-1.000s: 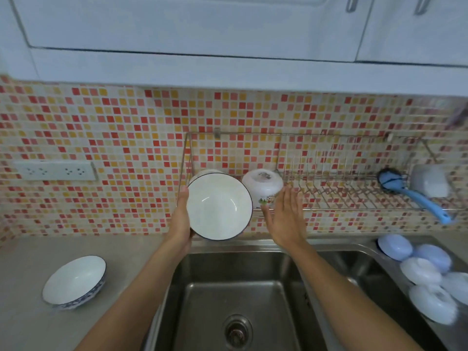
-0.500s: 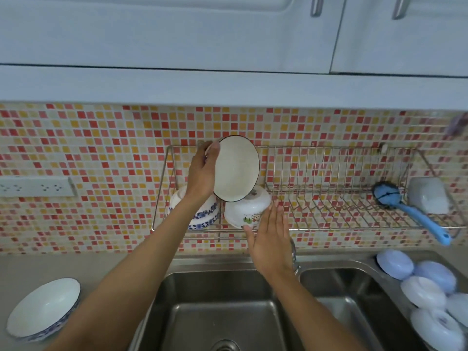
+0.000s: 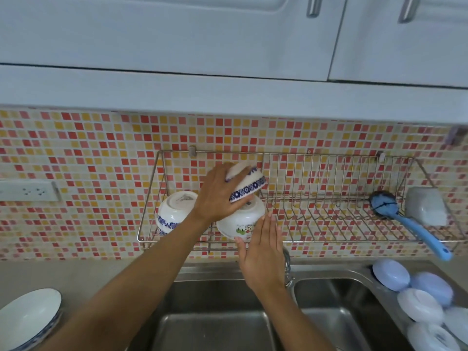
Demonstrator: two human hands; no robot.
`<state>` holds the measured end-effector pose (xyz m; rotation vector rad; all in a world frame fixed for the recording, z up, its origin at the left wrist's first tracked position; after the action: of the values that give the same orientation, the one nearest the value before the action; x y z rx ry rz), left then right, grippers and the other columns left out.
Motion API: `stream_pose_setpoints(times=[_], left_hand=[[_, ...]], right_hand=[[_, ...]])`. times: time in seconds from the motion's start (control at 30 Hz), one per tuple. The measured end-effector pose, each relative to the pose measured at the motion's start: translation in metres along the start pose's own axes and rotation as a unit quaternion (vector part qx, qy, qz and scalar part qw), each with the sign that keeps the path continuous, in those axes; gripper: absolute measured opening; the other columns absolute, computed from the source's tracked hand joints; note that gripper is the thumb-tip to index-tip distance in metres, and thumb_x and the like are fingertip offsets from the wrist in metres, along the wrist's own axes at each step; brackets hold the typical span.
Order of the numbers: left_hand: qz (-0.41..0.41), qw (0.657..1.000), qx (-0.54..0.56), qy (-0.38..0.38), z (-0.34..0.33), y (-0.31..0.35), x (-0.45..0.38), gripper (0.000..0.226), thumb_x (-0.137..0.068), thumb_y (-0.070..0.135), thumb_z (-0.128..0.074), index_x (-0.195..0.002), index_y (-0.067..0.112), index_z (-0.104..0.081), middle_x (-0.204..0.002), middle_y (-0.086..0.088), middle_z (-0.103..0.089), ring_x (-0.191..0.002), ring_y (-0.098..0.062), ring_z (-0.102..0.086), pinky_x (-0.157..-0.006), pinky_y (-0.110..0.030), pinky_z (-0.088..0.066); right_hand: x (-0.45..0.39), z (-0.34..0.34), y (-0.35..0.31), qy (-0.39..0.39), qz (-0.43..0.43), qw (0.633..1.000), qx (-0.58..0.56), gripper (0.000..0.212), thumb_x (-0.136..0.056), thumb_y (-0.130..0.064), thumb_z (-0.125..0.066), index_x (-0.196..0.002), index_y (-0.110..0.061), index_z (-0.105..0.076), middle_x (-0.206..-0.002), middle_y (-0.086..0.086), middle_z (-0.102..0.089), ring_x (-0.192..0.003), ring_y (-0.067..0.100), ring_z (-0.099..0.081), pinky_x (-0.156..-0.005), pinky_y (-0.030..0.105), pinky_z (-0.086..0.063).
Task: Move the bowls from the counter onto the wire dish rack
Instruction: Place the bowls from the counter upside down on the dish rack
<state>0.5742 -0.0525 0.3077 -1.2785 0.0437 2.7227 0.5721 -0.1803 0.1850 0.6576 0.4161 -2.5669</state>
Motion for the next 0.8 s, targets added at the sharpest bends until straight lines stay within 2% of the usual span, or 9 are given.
stream_pose_setpoints(times=[0.1,0.2,0.4,0.57,0.7,0.73,0.8], left_hand=[[-0.044,0.999,-0.009,0.008,-0.005,0.008,0.008,0.061,-0.087,0.061,-0.049,-0.135,0.023,-0.048,-0.121,-0.024,-0.056,-0.109,-0.036,-0.050,-0.091,-0.043,-0.040],[-0.064,0.997,-0.024,-0.022,-0.015,0.012,0.017,0.059,-0.086,0.061,-0.051,-0.132,0.024,-0.054,-0.120,-0.022,-0.058,-0.108,-0.036,-0.054,-0.088,-0.044,-0.045],[-0.065,0.992,-0.050,-0.095,-0.032,0.007,0.029,0.060,-0.085,0.065,-0.046,-0.133,0.029,-0.052,-0.123,-0.020,-0.057,-0.109,-0.035,-0.053,-0.088,-0.043,-0.043],[-0.056,0.988,-0.037,-0.137,-0.039,0.006,0.029,0.065,-0.085,0.070,-0.039,-0.136,0.032,-0.045,-0.126,-0.018,-0.054,-0.111,-0.034,-0.052,-0.091,-0.045,-0.044],[-0.043,0.988,-0.020,-0.144,-0.041,0.006,0.032,0.065,-0.086,0.070,-0.035,-0.138,0.032,-0.043,-0.129,-0.017,-0.051,-0.114,-0.033,-0.049,-0.093,-0.046,-0.045],[-0.037,0.989,-0.013,-0.145,-0.041,0.007,0.033,0.064,-0.086,0.069,-0.034,-0.139,0.033,-0.042,-0.130,-0.016,-0.050,-0.115,-0.033,-0.048,-0.094,-0.046,-0.044],[-0.020,0.987,0.006,-0.156,-0.041,0.008,0.035,0.064,-0.087,0.068,-0.033,-0.140,0.033,-0.040,-0.133,-0.017,-0.047,-0.119,-0.033,-0.045,-0.097,-0.046,-0.042]], right_hand=[[0.000,0.001,-0.001,-0.004,-0.006,1.000,0.000,0.079,-0.098,-0.057,-0.016,-0.145,0.005,-0.029,-0.151,0.025,-0.033,-0.143,0.034,-0.028,-0.118,0.046,-0.018],[0.000,0.001,-0.001,-0.011,-0.008,1.000,-0.005,0.080,-0.098,-0.057,-0.012,-0.146,0.005,-0.029,-0.151,0.024,-0.033,-0.144,0.034,-0.027,-0.118,0.046,-0.017],[-0.001,0.001,-0.003,-0.019,-0.001,1.000,-0.013,0.086,-0.095,-0.060,-0.002,-0.146,0.003,-0.030,-0.151,0.021,-0.037,-0.142,0.032,-0.031,-0.119,0.044,-0.012],[-0.002,0.002,-0.003,-0.043,-0.002,0.999,0.000,0.084,-0.095,-0.060,-0.009,-0.146,0.004,-0.027,-0.151,0.022,-0.035,-0.143,0.032,-0.030,-0.118,0.041,0.000],[-0.001,0.003,-0.004,-0.048,-0.027,0.998,0.004,0.086,-0.095,-0.060,-0.011,-0.141,0.008,-0.036,-0.144,0.026,-0.045,-0.137,0.035,-0.040,-0.118,0.044,-0.011],[-0.001,0.005,-0.004,-0.040,-0.030,0.999,0.000,0.087,-0.095,-0.060,-0.010,-0.142,0.009,-0.034,-0.145,0.026,-0.042,-0.138,0.036,-0.039,-0.118,0.044,-0.012],[0.000,0.003,-0.005,-0.055,-0.028,0.998,-0.008,0.089,-0.093,-0.062,-0.003,-0.148,0.007,-0.016,-0.155,0.026,-0.023,-0.146,0.035,-0.021,-0.118,0.042,-0.001]])
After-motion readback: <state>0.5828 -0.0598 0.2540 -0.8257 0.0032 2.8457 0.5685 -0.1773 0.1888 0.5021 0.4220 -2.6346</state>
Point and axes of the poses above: each hand's wrist, its own x-axis away from the middle knuckle, its own z-axis out of the back of the hand, y = z × x, the point moved 7 cm from there along -x, towards the middle knuckle
